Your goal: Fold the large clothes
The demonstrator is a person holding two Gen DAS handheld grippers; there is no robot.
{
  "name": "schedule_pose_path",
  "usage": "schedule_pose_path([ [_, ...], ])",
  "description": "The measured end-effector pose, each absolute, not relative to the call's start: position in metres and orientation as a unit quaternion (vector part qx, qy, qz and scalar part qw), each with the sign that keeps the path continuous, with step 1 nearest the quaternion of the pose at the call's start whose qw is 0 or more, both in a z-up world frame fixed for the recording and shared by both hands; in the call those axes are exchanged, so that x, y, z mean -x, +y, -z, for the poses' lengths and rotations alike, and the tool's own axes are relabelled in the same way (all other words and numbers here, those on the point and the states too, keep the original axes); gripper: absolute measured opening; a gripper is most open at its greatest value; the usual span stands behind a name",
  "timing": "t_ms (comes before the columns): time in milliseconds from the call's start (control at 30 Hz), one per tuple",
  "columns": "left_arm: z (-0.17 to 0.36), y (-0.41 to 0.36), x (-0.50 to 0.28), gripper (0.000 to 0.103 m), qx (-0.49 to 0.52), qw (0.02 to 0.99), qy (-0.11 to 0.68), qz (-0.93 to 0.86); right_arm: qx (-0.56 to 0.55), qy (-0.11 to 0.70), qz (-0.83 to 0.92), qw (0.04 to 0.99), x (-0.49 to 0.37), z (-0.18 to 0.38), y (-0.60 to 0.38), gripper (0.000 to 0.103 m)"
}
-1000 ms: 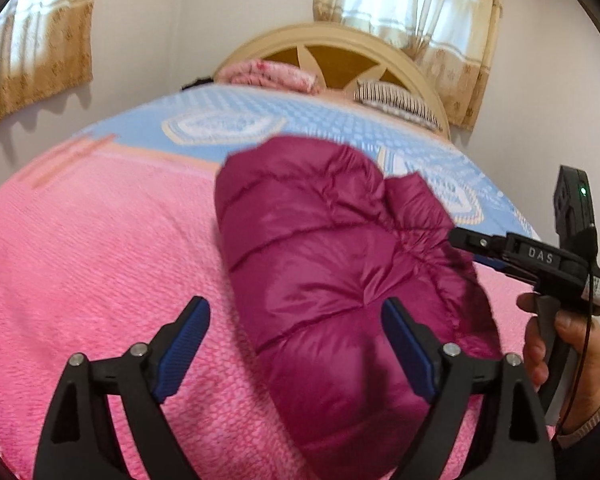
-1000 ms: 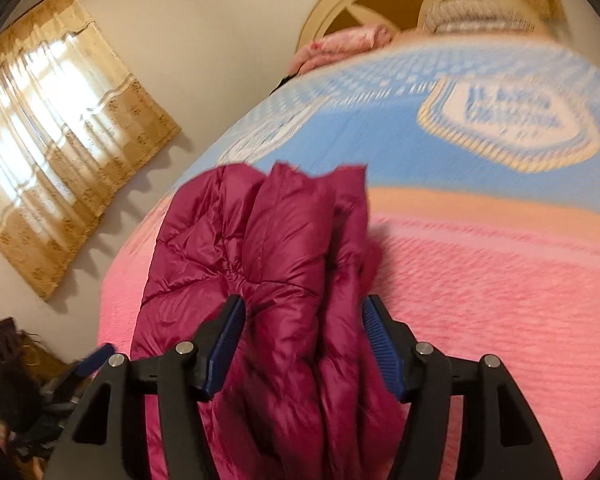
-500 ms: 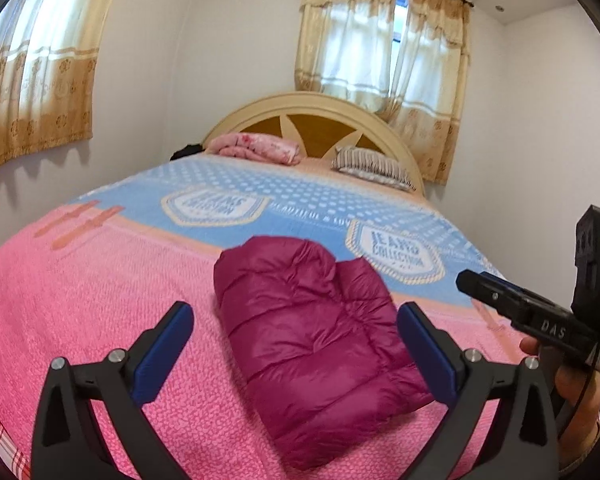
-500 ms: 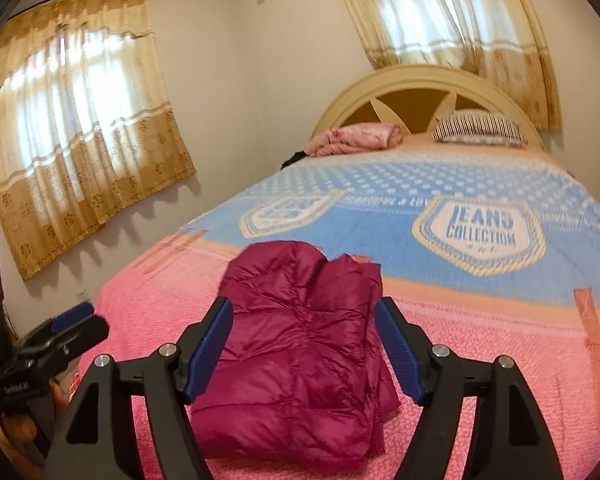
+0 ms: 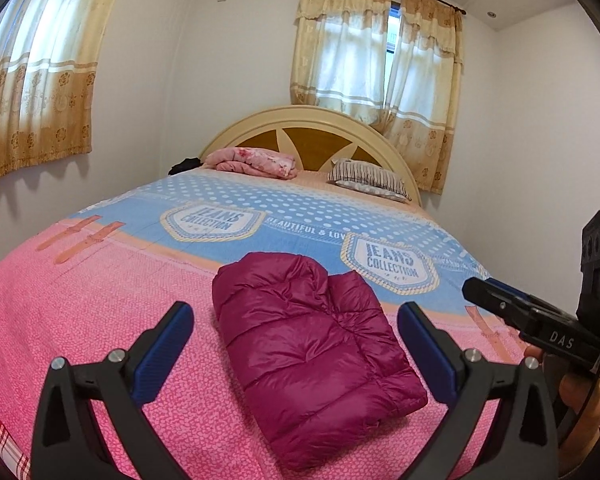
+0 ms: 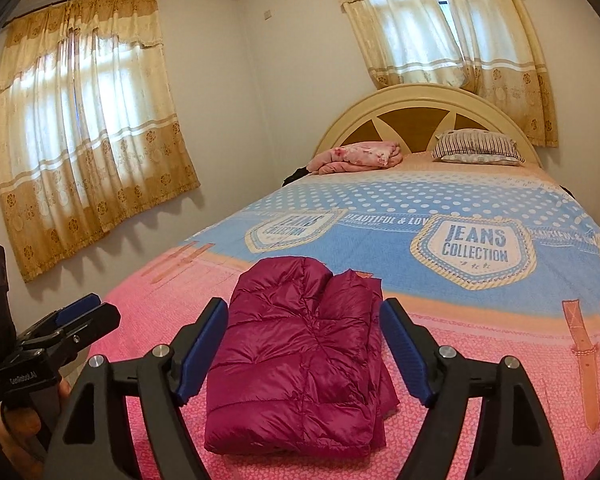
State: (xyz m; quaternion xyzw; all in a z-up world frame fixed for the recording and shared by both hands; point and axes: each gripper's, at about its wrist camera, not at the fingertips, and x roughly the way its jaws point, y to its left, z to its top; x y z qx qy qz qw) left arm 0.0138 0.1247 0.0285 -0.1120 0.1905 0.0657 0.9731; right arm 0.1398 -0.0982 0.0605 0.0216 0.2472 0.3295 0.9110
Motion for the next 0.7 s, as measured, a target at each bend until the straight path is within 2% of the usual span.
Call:
schedule_pose_path([
  [700,-0.0311,0.121,-0.0098,0.103,0.107,0.974,0.185,-0.075,-0.021,0.247,-0.336,0.909,-0.1328,-0.0607,-0.1008,0.079],
])
